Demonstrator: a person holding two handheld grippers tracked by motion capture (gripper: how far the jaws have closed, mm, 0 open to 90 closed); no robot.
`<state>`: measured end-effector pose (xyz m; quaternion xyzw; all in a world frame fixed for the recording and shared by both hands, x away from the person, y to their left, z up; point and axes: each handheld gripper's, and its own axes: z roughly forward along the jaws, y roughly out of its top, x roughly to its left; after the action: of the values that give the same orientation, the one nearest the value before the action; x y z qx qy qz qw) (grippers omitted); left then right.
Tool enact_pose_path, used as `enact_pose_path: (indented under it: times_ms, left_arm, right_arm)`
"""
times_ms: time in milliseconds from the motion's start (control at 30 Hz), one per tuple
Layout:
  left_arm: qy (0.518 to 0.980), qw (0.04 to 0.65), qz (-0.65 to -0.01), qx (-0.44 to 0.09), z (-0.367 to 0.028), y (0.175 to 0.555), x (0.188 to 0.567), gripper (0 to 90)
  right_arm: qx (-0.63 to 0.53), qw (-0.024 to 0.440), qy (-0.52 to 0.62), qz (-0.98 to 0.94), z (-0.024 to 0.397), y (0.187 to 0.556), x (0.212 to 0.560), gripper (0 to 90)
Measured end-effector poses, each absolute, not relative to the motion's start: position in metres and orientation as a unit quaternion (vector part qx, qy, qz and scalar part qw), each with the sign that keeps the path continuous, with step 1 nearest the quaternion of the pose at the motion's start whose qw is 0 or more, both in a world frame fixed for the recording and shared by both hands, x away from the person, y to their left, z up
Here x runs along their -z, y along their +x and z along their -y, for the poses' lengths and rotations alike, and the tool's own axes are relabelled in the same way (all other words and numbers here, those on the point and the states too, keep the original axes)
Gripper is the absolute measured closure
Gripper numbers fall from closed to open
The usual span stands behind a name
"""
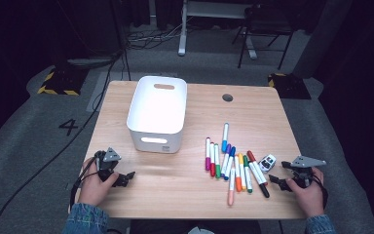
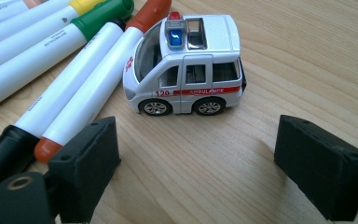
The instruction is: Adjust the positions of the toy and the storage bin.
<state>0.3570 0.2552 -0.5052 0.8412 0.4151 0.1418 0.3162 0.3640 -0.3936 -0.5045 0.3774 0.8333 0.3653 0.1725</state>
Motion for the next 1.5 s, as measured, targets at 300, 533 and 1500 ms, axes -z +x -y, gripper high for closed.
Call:
enact_pose_path:
  times_ms: [300, 533, 1500]
  left_arm:
    - [0.835, 0.314, -0.429, -0.141, -0.252, 0.355, 0.495, 26.2]
    - [0.827, 0.373, -0.393, -0.148, -0.259, 0.352, 0.455, 31.6]
    - [0.821, 0.453, -0.309, -0.160, -0.240, 0.376, 0.359, 46.0]
  right_arm:
    - [-0.365, 0.173, 0.376, -0.834, 0.394, 0.364, 0.504, 14.0]
    - [-0.365, 0.171, 0.376, -0.834, 0.393, 0.364, 0.504, 14.0]
    - [-0.365, 0.171, 0.376, -0.834, 0.393, 0.364, 0.504, 14.0]
